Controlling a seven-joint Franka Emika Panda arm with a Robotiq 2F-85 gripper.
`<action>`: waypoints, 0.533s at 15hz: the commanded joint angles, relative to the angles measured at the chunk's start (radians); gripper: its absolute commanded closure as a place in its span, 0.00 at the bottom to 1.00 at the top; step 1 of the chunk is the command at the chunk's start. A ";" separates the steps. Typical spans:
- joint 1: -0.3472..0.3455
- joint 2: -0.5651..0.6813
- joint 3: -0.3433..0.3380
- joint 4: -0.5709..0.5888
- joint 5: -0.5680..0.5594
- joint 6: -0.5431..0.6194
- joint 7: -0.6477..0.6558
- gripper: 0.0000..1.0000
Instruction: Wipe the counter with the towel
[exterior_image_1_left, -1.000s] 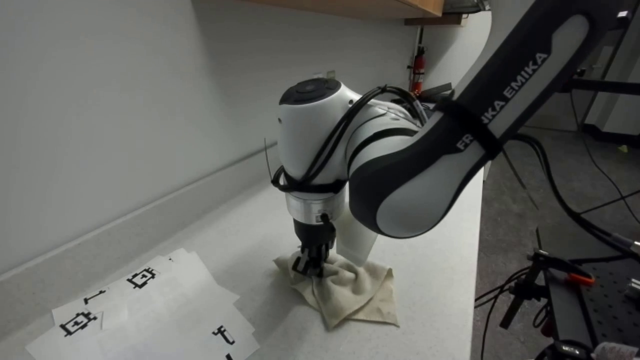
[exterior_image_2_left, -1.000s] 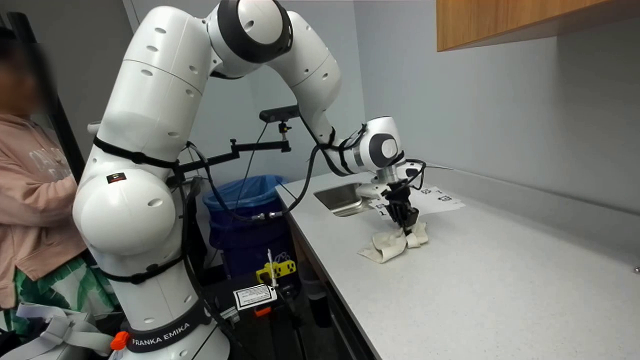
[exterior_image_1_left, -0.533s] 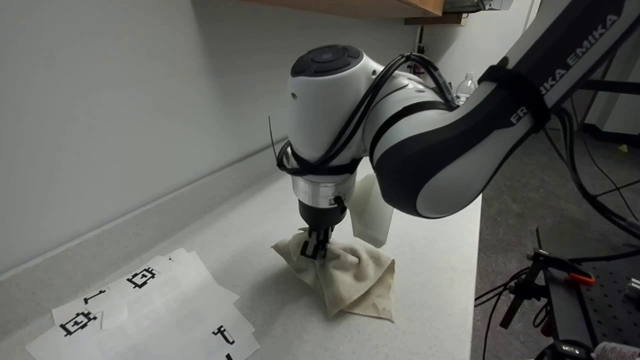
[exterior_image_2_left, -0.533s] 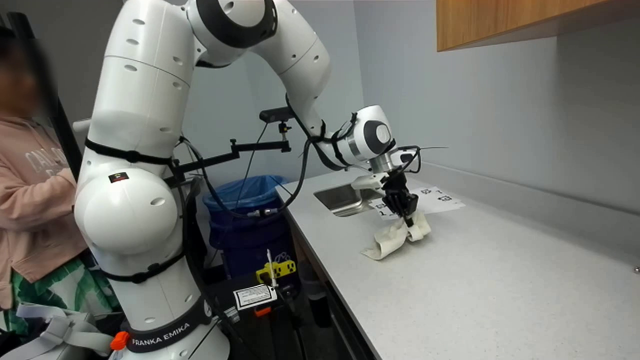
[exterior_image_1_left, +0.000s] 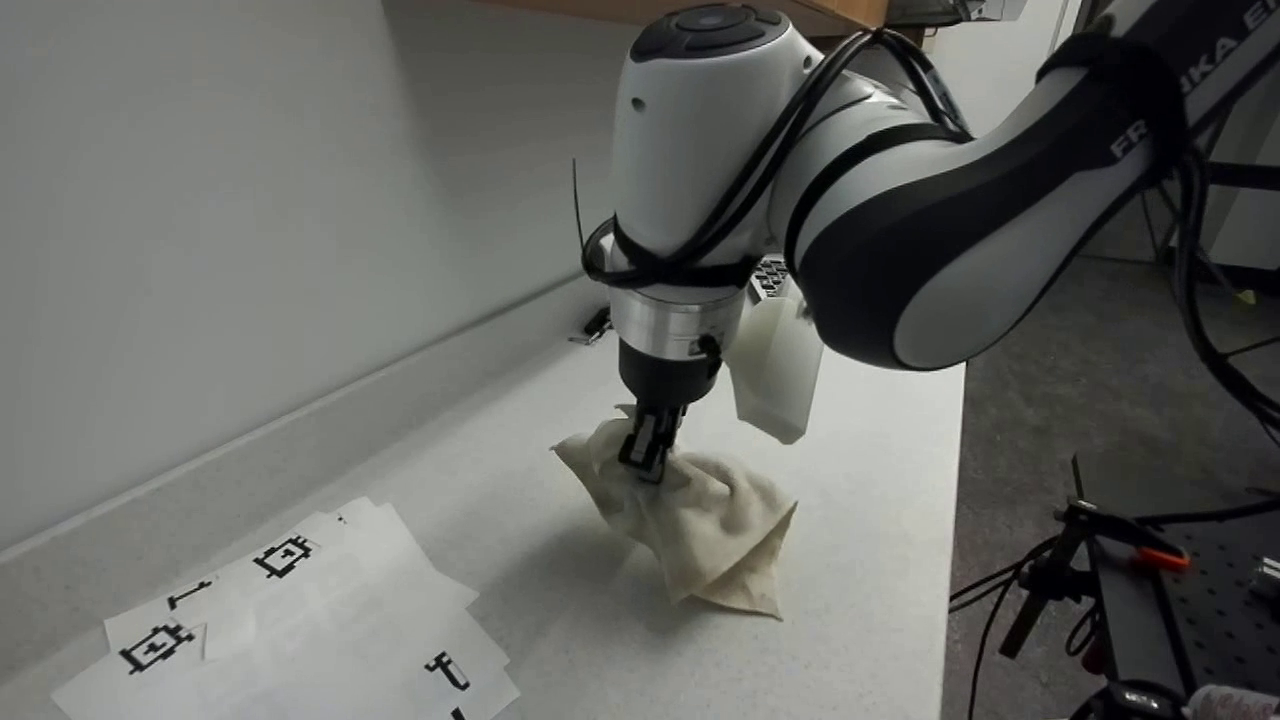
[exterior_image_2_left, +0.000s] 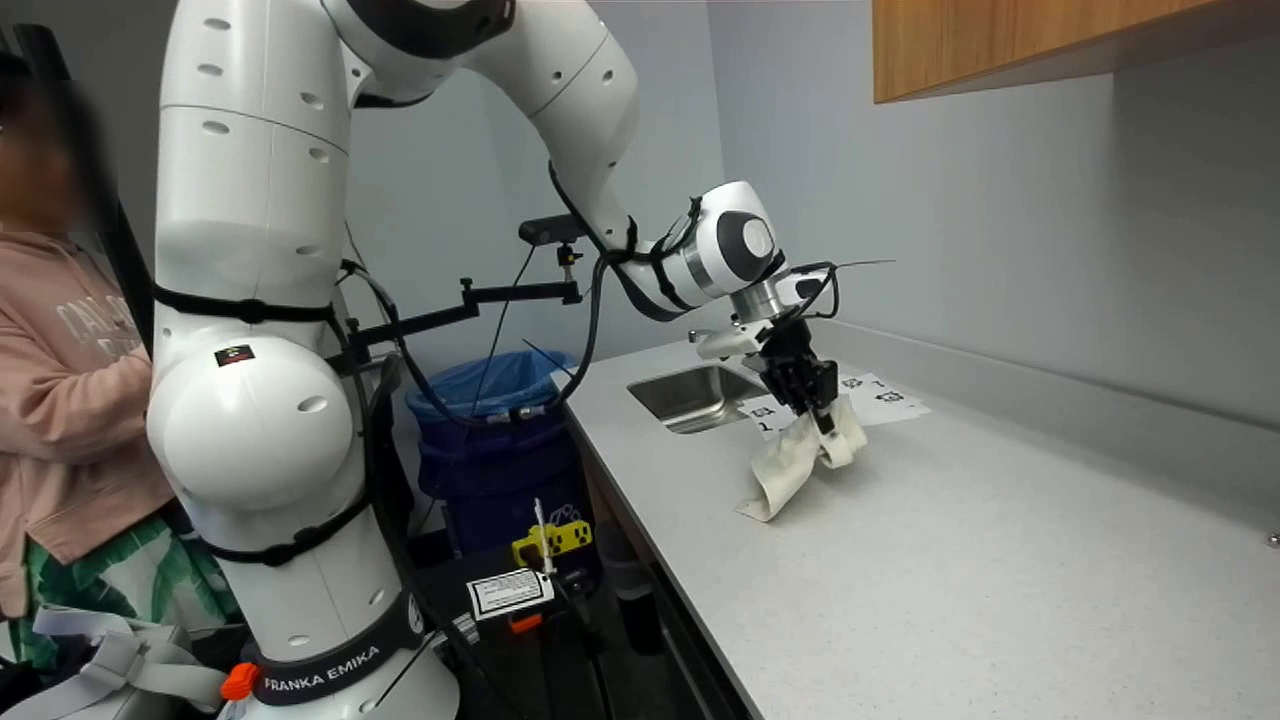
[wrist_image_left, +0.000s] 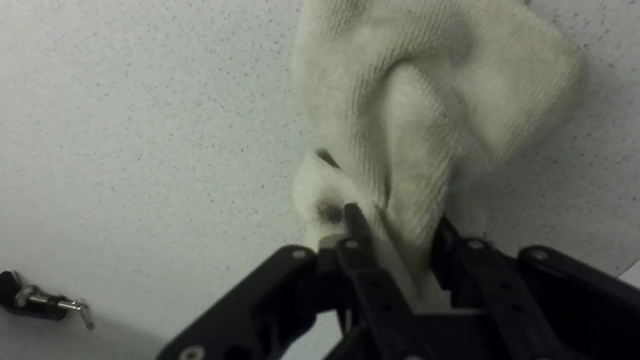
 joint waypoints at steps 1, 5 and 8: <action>-0.037 -0.037 0.034 -0.035 -0.008 0.010 -0.001 0.33; -0.053 -0.038 0.040 -0.039 -0.004 0.010 -0.001 0.05; -0.069 -0.048 0.036 -0.052 0.001 0.016 0.003 0.00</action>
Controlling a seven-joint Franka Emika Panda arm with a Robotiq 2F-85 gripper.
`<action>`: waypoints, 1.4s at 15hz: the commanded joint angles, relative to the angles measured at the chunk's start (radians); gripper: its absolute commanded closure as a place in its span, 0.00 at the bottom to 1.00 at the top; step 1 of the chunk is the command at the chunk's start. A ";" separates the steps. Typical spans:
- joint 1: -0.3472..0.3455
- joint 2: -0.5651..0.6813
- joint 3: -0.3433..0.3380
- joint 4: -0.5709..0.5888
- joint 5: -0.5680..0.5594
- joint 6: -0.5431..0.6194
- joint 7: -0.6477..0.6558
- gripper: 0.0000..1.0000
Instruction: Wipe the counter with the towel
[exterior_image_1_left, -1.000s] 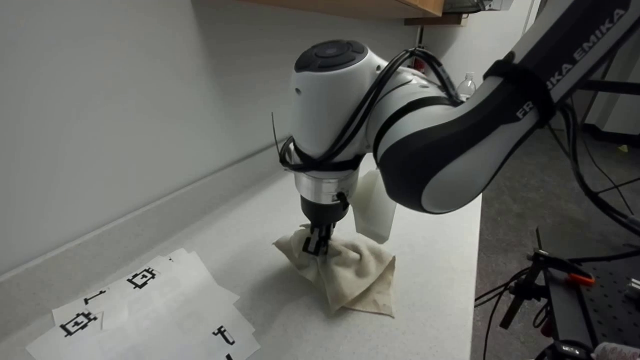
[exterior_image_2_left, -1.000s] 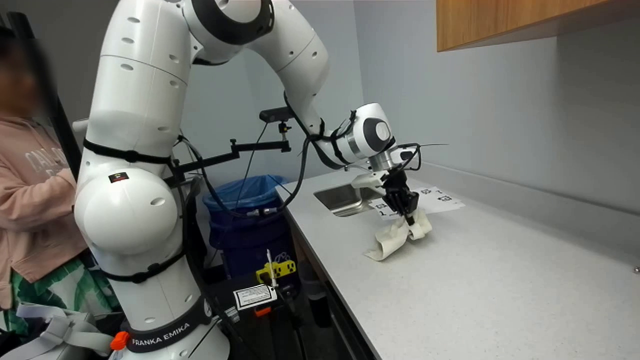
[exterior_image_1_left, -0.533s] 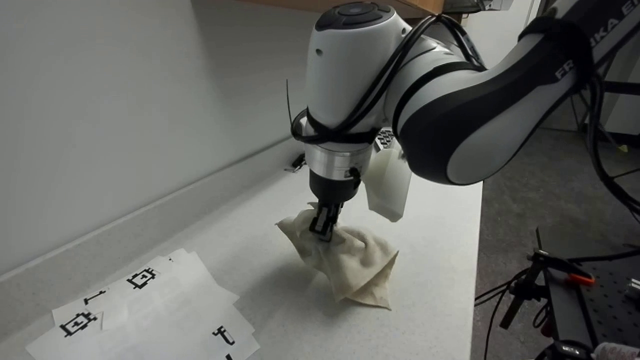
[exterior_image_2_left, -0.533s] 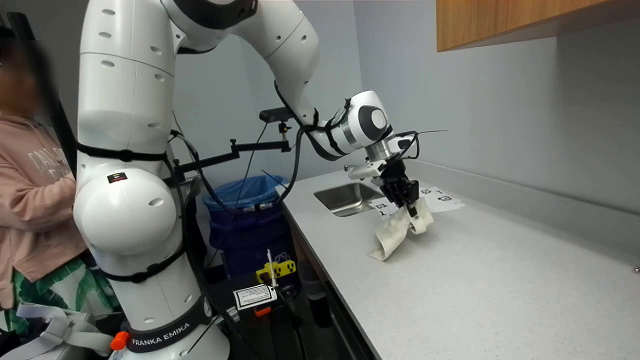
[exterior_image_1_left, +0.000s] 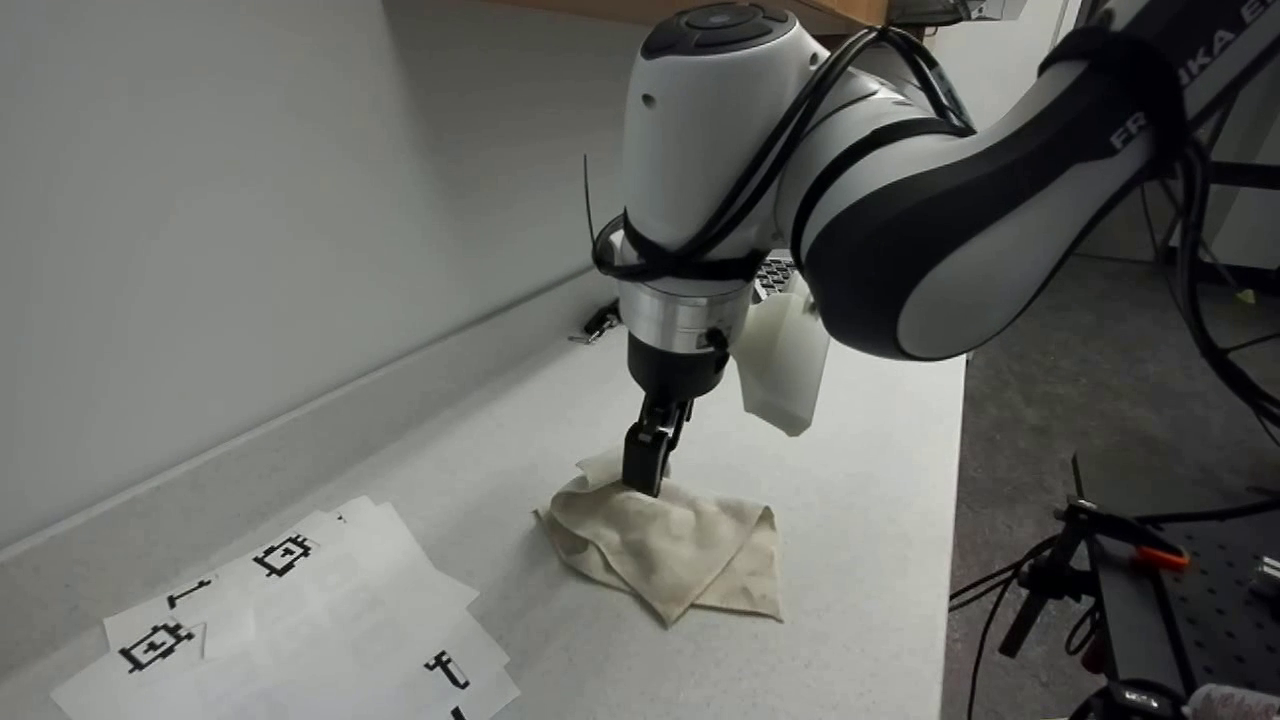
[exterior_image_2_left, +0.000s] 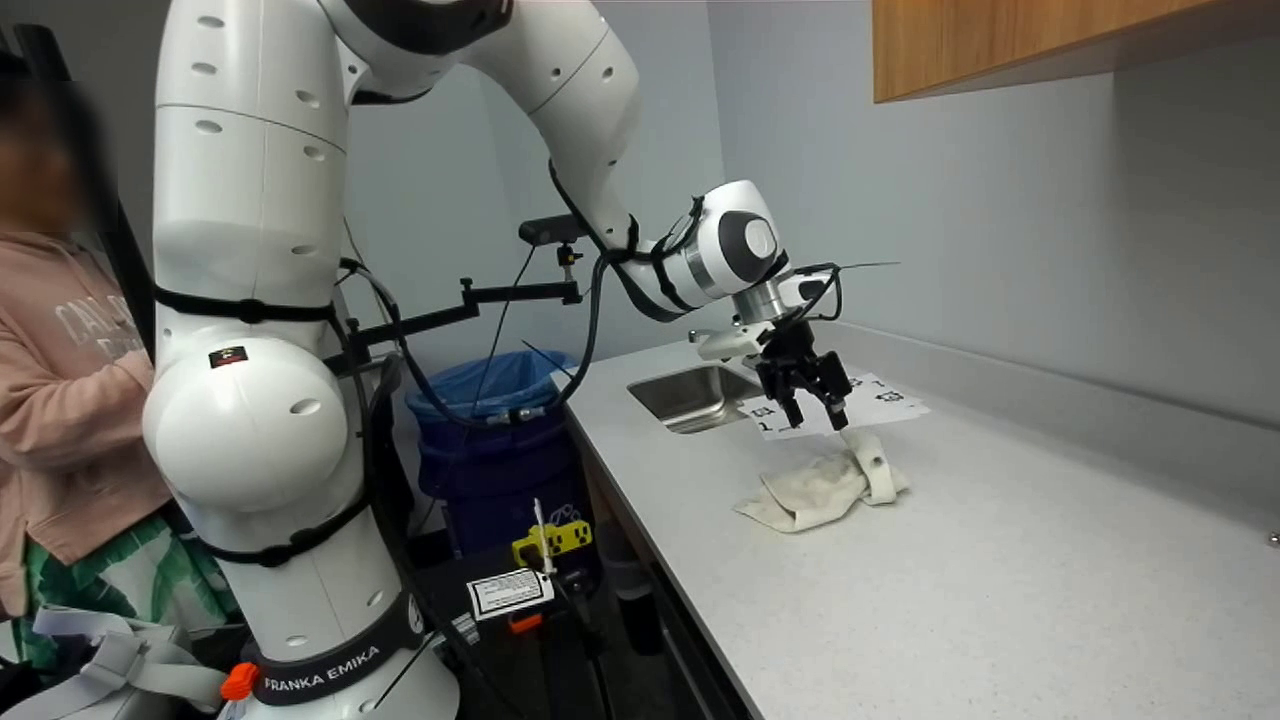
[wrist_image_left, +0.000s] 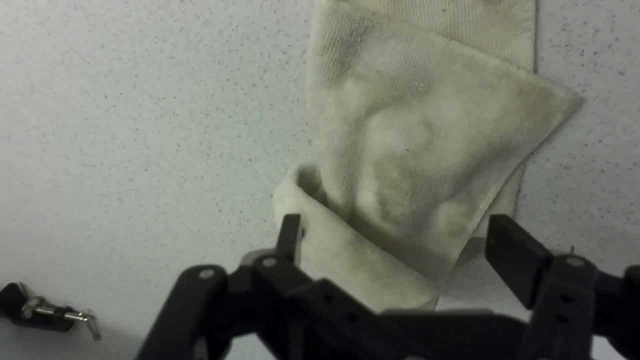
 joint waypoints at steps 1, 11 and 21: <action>-0.041 -0.044 0.014 -0.044 0.002 0.017 0.008 0.00; -0.140 -0.151 0.023 -0.190 0.111 0.004 0.029 0.00; -0.197 -0.421 0.038 -0.508 -0.043 0.104 0.223 0.00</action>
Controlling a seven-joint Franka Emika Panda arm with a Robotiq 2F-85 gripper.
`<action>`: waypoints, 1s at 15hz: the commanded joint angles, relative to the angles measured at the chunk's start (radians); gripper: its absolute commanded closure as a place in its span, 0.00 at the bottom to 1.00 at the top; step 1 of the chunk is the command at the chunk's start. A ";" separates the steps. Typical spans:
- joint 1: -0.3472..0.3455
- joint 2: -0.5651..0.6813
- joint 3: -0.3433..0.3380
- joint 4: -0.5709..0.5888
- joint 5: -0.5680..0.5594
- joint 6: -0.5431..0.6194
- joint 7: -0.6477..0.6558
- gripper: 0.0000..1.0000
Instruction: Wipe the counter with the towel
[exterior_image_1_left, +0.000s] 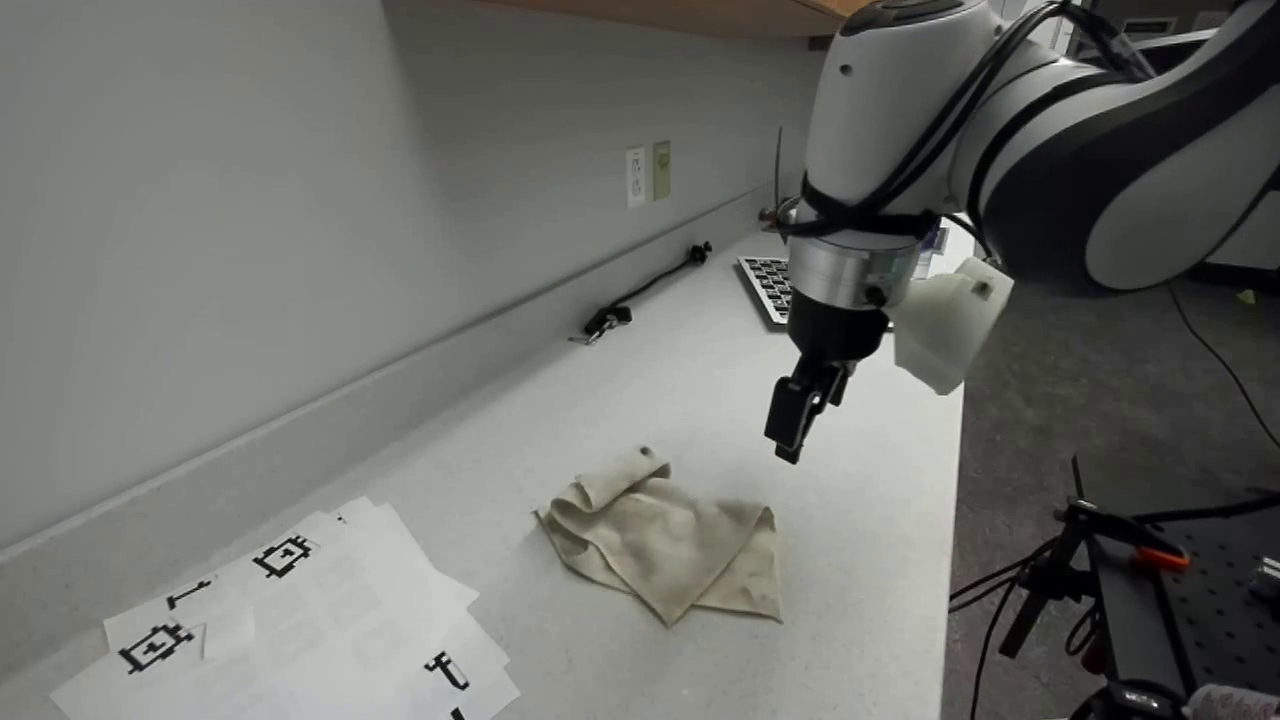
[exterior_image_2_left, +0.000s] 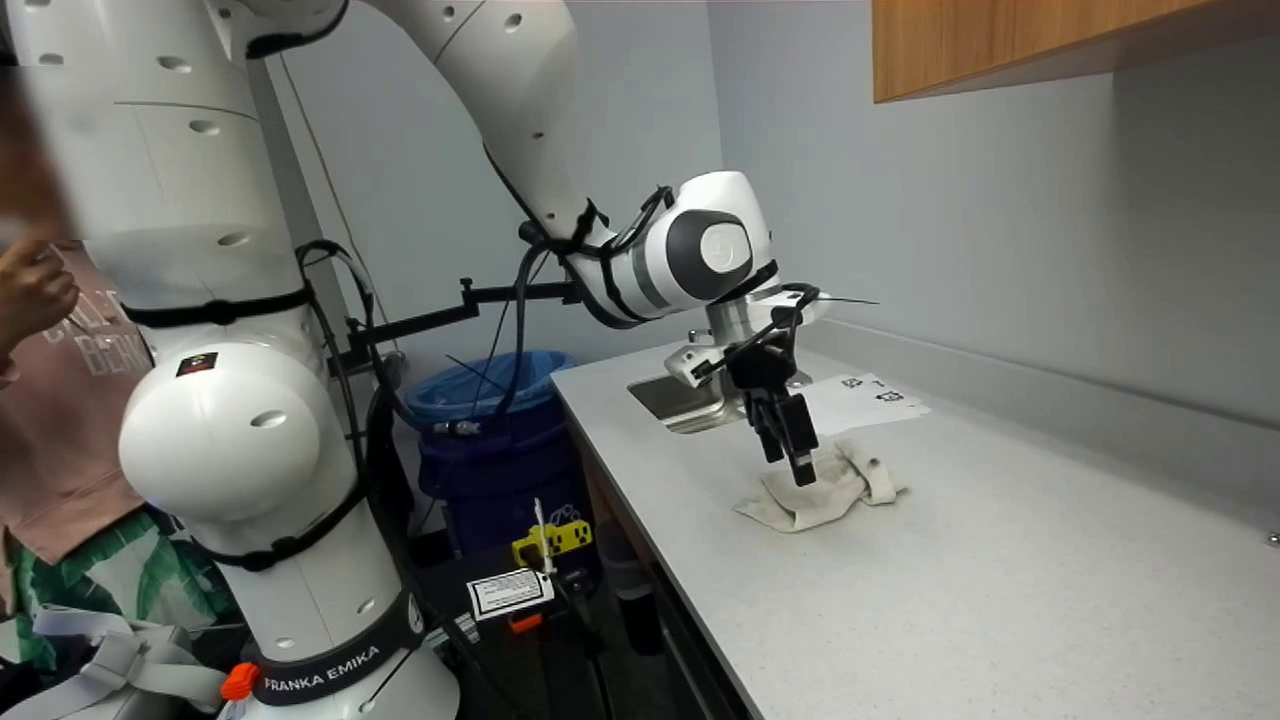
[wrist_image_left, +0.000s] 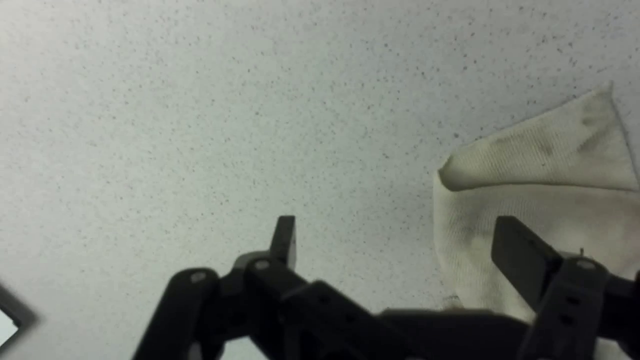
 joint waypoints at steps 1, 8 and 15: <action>-0.050 -0.179 0.048 -0.171 -0.158 0.083 0.136 0.00; -0.136 -0.330 0.012 -0.294 -0.523 0.262 0.322 0.00; -0.132 -0.270 -0.004 -0.241 -0.524 0.259 0.315 0.00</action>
